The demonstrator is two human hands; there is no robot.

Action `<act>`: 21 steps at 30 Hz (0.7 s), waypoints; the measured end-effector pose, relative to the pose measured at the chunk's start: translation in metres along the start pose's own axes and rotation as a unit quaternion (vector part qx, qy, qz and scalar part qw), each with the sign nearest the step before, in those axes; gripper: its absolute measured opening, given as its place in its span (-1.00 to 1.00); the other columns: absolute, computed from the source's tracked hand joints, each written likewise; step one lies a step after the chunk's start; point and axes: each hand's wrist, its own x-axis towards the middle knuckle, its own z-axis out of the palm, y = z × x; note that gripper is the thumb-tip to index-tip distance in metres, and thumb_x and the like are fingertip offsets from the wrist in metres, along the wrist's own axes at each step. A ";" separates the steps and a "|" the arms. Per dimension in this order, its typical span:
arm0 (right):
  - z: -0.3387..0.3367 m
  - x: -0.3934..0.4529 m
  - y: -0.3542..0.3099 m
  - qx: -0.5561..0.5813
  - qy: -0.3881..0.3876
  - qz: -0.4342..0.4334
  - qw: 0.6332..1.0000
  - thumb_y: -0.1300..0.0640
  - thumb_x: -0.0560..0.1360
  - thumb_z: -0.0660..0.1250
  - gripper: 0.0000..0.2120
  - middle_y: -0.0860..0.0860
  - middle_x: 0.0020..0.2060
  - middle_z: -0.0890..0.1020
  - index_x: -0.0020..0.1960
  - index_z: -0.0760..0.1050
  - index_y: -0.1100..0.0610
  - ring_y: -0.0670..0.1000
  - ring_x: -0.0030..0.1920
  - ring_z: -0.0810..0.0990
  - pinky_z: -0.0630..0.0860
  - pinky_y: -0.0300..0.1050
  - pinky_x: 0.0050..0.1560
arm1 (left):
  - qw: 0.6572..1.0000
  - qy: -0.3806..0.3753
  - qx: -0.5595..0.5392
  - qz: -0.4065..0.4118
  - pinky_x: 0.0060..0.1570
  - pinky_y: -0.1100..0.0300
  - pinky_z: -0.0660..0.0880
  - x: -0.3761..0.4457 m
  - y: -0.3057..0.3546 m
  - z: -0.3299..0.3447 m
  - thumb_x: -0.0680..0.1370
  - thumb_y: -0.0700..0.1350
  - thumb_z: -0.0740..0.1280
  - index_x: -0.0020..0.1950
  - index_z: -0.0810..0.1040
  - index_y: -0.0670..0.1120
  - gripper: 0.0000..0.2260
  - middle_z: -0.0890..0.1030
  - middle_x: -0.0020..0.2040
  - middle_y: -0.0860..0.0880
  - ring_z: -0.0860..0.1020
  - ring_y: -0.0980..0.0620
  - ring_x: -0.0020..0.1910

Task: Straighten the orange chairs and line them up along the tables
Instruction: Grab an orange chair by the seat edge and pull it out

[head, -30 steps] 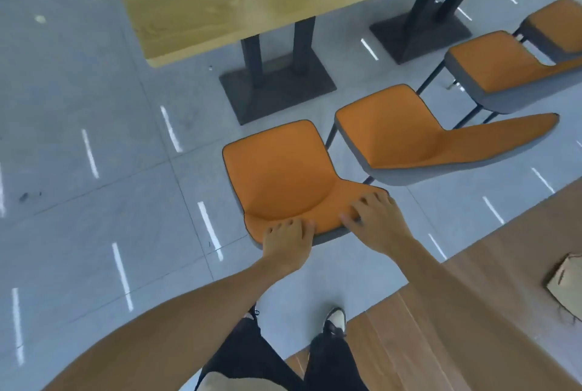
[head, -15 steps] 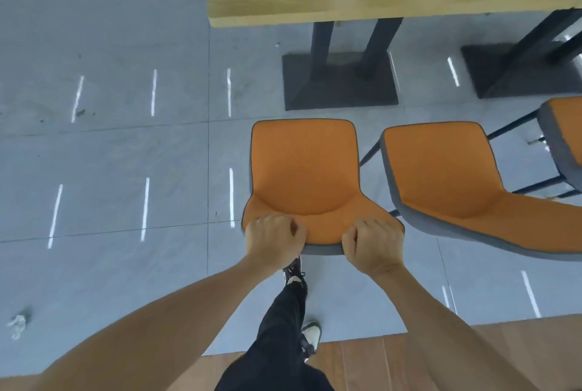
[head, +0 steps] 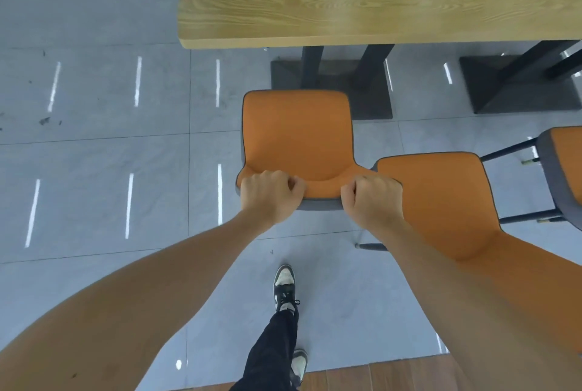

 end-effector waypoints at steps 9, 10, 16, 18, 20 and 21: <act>0.009 0.058 -0.001 -0.004 0.007 -0.006 1.000 0.12 0.41 0.10 -0.67 -0.05 -0.61 0.20 -0.52 0.15 0.07 -0.02 -0.55 0.12 0.03 -0.26 -0.44 | 0.999 0.025 0.013 0.016 -0.42 0.17 0.22 0.063 -0.011 -0.013 0.61 0.09 0.10 -0.36 0.57 -0.13 -0.51 0.43 -0.53 -0.01 0.44 -0.10 -0.46; 0.010 0.062 0.000 -0.003 0.014 -0.010 1.000 0.13 0.41 0.10 -0.67 -0.05 -0.61 0.19 -0.51 0.15 0.07 -0.02 -0.55 0.11 0.03 -0.26 -0.44 | 0.999 0.027 0.013 0.014 -0.42 0.17 0.23 0.066 -0.010 -0.014 0.61 0.09 0.09 -0.36 0.57 -0.13 -0.51 0.43 -0.52 -0.01 0.44 -0.10 -0.46; 0.012 0.077 0.009 -0.004 0.018 -0.025 1.000 0.16 0.40 0.13 -0.67 -0.05 -0.61 0.20 -0.52 0.17 0.07 -0.01 -0.56 0.14 0.00 -0.28 -0.43 | 0.999 0.028 0.004 0.014 -0.44 0.19 0.14 0.078 -0.004 -0.017 0.63 0.10 0.11 -0.40 0.53 -0.12 -0.49 0.36 -0.55 0.01 0.41 -0.07 -0.44; 0.013 0.077 0.011 -0.006 0.019 -0.030 0.999 0.16 0.40 0.13 -0.67 -0.04 -0.61 0.23 -0.52 0.18 0.07 -0.01 -0.56 0.15 0.00 -0.27 -0.43 | 0.999 0.032 -0.003 0.012 -0.45 0.19 0.14 0.077 -0.004 -0.017 0.63 0.10 0.13 -0.44 0.49 -0.11 -0.49 0.33 -0.57 0.02 0.42 -0.07 -0.43; 0.015 0.078 0.011 -0.008 0.027 -0.035 0.999 0.16 0.40 0.13 -0.68 -0.03 -0.61 0.24 -0.52 0.18 0.07 0.00 -0.56 0.15 0.00 -0.27 -0.42 | 1.000 0.026 -0.006 0.012 -0.45 0.19 0.20 0.078 -0.005 -0.017 0.63 0.10 0.14 -0.46 0.48 -0.10 -0.49 0.32 -0.58 0.03 0.41 -0.06 -0.45; 0.016 0.078 0.012 -0.008 0.031 -0.037 0.999 0.16 0.40 0.12 -0.68 -0.03 -0.61 0.25 -0.51 0.18 0.07 0.00 -0.56 0.15 0.01 -0.27 -0.42 | 1.000 0.021 -0.006 0.012 -0.45 0.19 0.22 0.078 -0.005 -0.017 0.63 0.11 0.13 -0.45 0.50 -0.11 -0.49 0.33 -0.59 0.03 0.40 -0.06 -0.47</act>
